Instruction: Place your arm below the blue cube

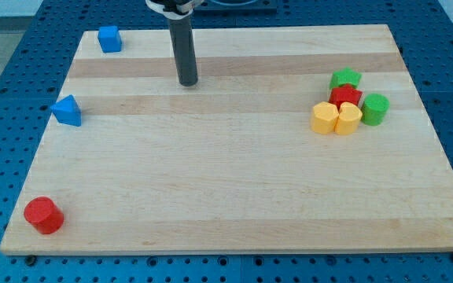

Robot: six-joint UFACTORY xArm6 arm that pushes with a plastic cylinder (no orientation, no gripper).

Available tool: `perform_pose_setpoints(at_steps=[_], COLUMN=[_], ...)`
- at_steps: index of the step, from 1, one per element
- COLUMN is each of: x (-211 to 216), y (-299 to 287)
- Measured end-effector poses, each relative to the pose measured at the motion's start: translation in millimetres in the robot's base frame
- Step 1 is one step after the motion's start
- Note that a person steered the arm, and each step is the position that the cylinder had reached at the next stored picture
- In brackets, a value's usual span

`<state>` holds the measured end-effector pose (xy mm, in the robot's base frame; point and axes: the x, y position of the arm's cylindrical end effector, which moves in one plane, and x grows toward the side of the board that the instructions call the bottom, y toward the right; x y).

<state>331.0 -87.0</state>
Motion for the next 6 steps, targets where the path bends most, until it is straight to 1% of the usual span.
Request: perform_pose_setpoints(at_steps=[1,2,3,4,5,6], x=[0.0,-9.4,-29.5,-20.2,-30.8,-87.1], y=[-1.3,-28.7,-78.4,-115.6,-155.3,-187.4])
